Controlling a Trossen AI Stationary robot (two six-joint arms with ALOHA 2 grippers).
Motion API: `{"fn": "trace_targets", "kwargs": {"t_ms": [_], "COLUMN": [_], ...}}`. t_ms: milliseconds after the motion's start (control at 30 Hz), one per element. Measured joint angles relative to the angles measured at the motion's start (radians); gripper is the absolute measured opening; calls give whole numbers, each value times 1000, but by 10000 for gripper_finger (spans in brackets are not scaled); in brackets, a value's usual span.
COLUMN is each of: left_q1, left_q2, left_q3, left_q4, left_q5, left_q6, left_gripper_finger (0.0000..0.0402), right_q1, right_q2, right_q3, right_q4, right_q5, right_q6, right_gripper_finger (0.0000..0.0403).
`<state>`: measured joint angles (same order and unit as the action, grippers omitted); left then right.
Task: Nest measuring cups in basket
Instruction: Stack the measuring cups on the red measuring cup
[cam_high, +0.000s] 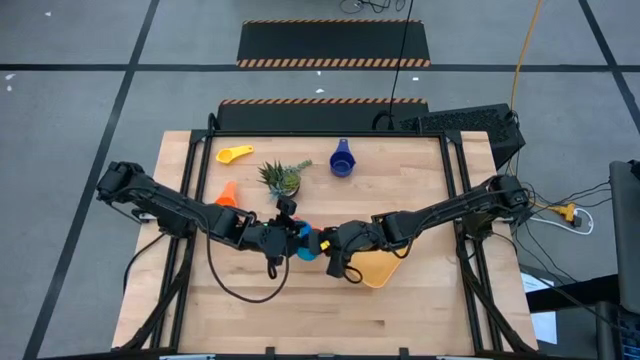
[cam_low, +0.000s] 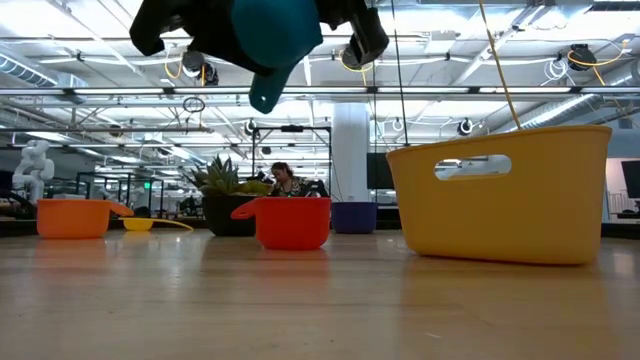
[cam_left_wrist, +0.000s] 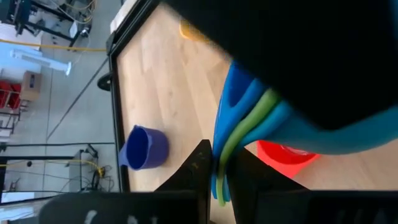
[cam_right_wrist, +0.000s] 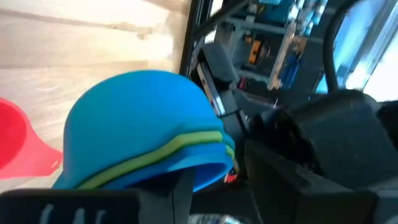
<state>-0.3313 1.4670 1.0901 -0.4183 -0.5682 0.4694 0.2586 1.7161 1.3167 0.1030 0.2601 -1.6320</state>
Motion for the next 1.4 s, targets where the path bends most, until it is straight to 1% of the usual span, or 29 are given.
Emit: {"fn": "trace_targets", "kwargs": {"t_ms": [267,400,467,567,700,800,867,967,1067,1100,1133,1233,1300,1400], "left_q1": [-20,-32,-42,-55,-58,-50,-47,-49,-49,-49,-49,-49,-49,-49], "left_q2": [0,0,0,0,0,0,0,0,0,0,0,0,0,0], "left_q3": [0,0,0,0,0,0,0,0,0,0,0,0,0,0], "left_q4": [-25,-63,-59,-71,-113,-143,-130,-111,-98,-95,-92,-70,-46,-14], "left_q5": [-40,-36,-10,-9,-62,-110,-142,-186,-235,-258,-285,-346,-358,-362], "left_q6": [-1,-3,-9,-9,-10,-23,-26,-21,-27,-28,-30,-39,-35,-29], "left_gripper_finger": [28,28,28,28,28,28,28,28,28,28,28,28,28,28], "right_q1": [-18,-26,-35,-41,-53,-60,-68,-76,-86,-88,-90,-89,-89,-96], "right_q2": [0,0,0,0,0,0,0,0,-1,-2,-12,-59,-94,-147], "right_q3": [1,1,1,1,1,1,1,1,1,1,1,0,1,1], "right_q4": [-27,-32,-30,-23,-10,-1,9,50,138,165,162,132,120,67], "right_q5": [110,149,181,214,282,378,472,662,850,912,953,1020,1065,1099], "right_q6": [52,52,52,50,54,77,103,133,170,200,249,366,428,542], "right_gripper_finger": [137,137,137,137,137,137,137,137,137,137,137,137,137,137]}}
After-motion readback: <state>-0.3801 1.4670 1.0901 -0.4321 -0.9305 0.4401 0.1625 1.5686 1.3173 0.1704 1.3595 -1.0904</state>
